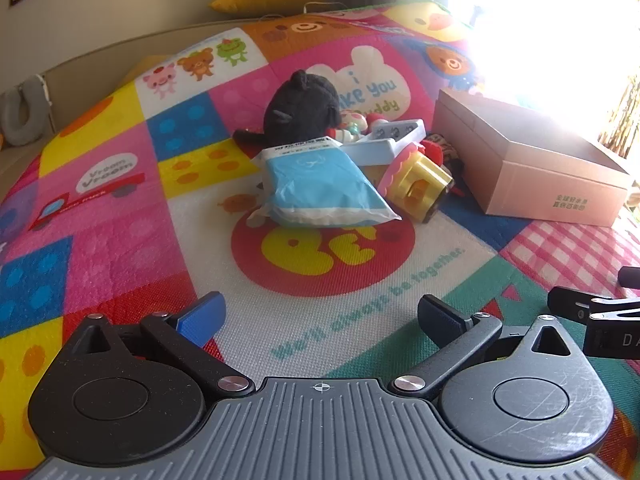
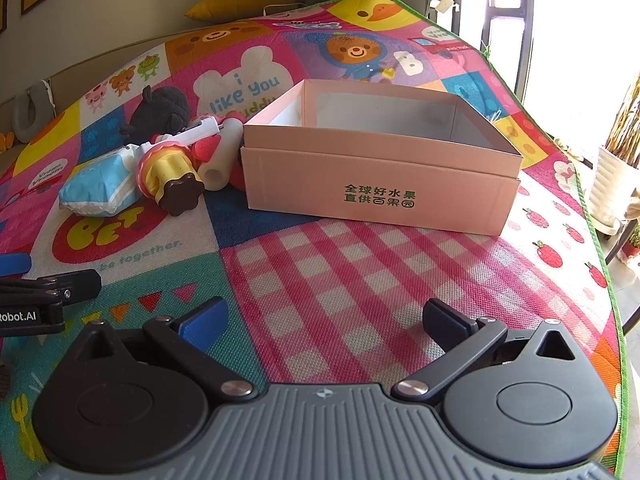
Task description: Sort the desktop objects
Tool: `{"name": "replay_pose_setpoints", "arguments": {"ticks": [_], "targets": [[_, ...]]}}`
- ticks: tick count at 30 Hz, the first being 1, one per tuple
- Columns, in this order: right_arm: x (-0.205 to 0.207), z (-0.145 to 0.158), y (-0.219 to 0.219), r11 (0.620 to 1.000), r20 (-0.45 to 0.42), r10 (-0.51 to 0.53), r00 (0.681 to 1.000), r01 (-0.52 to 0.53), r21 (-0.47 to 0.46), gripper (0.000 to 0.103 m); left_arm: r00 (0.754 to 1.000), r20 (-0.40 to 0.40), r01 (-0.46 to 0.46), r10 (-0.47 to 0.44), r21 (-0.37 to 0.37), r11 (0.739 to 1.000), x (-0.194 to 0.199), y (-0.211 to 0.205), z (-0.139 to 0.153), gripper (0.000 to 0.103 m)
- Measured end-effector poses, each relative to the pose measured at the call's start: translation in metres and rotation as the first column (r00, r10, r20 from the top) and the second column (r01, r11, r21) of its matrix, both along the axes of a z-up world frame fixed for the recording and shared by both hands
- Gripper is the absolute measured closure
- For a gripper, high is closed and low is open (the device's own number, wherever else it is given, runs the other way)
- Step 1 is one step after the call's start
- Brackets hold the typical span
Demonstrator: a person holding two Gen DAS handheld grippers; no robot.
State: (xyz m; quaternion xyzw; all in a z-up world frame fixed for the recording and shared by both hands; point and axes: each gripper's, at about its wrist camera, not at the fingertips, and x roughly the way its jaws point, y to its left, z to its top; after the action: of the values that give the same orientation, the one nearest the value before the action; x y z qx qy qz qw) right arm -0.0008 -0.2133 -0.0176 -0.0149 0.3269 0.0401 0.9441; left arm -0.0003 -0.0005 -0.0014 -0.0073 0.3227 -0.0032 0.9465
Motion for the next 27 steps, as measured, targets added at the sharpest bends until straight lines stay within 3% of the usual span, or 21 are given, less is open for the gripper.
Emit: {"name": "replay_pose_setpoints", "arguments": {"ticks": [27], "targets": [[-0.0007, 0.0001, -0.0001, 1.000, 0.000, 0.000, 1.000, 0.000, -0.002, 0.000, 1.000, 0.001, 0.000, 0.000, 0.006, 1.000, -0.0009, 0.0003, 0.0016, 0.000]]}}
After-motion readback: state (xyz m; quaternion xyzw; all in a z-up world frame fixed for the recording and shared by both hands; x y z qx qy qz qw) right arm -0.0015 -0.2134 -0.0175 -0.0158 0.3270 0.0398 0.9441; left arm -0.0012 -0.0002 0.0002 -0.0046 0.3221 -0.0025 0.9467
